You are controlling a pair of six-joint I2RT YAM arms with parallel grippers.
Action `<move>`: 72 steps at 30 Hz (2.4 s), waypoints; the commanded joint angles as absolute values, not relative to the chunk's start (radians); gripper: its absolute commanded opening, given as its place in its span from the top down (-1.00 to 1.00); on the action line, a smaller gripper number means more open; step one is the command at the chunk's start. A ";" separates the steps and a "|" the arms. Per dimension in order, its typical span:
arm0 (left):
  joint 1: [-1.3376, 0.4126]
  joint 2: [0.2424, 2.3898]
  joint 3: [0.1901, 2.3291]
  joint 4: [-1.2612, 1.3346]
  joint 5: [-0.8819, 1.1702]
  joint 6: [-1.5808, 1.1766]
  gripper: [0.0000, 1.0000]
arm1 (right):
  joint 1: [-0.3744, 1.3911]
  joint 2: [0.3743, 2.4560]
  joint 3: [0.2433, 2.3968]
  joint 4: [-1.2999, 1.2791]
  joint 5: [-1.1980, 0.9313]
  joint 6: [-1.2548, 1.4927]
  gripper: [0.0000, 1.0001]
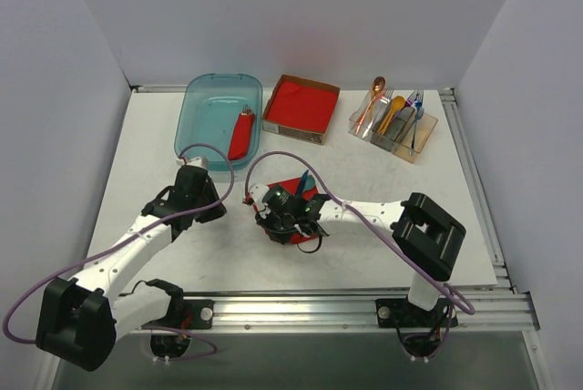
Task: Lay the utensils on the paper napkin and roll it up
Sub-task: Roll the napkin at the center of the board.
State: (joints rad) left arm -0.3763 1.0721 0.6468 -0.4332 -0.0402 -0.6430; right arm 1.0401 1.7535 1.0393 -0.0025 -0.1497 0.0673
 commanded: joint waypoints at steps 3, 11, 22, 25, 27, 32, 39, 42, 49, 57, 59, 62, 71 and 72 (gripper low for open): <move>-0.390 1.077 0.663 -0.384 -0.048 -0.638 0.57 | 1.034 1.712 1.060 -0.041 -0.230 0.034 0.92; -0.432 1.127 0.652 -0.325 -0.048 -0.661 0.57 | 1.031 1.715 1.066 -0.054 -0.227 0.029 0.90; -0.517 1.232 0.670 -0.189 -0.063 -0.704 0.57 | 1.014 1.715 1.086 -0.061 -0.242 0.021 0.90; -0.520 1.281 0.681 -0.149 -0.048 -0.719 0.57 | 1.012 1.718 1.092 -0.060 -0.258 0.017 0.90; -0.520 1.319 0.687 -0.118 -0.031 -0.727 0.57 | 1.012 1.721 1.095 -0.060 -0.268 0.014 0.90; -0.520 1.391 0.719 -0.071 -0.003 -0.749 0.57 | 1.011 1.732 1.091 -0.046 -0.301 0.014 0.89; -0.517 1.416 0.742 -0.060 0.000 -0.749 0.57 | 1.012 1.736 1.068 -0.014 -0.328 0.028 0.88; -0.522 1.459 0.752 -0.029 0.035 -0.758 0.57 | 1.011 1.738 1.065 -0.008 -0.330 0.029 0.88; -0.523 1.526 0.753 0.043 0.068 -0.785 0.58 | 1.011 1.732 1.068 -0.008 -0.327 0.021 0.88; -0.529 1.557 0.753 0.032 0.057 -0.781 0.58 | 1.006 1.717 1.075 -0.008 -0.278 0.011 0.93; -0.531 1.571 0.752 0.034 0.057 -0.781 0.59 | 1.005 1.712 1.075 -0.008 -0.270 0.011 0.93; -0.535 1.586 0.746 0.035 0.052 -0.782 0.59 | 0.999 1.703 1.080 -0.009 -0.258 0.011 0.94; -0.548 1.609 0.733 0.035 0.035 -0.778 0.62 | 0.974 1.710 1.115 -0.044 -0.226 0.008 0.94; -0.549 1.609 0.732 0.035 0.029 -0.776 0.63 | 0.973 1.709 1.117 -0.048 -0.227 0.009 0.94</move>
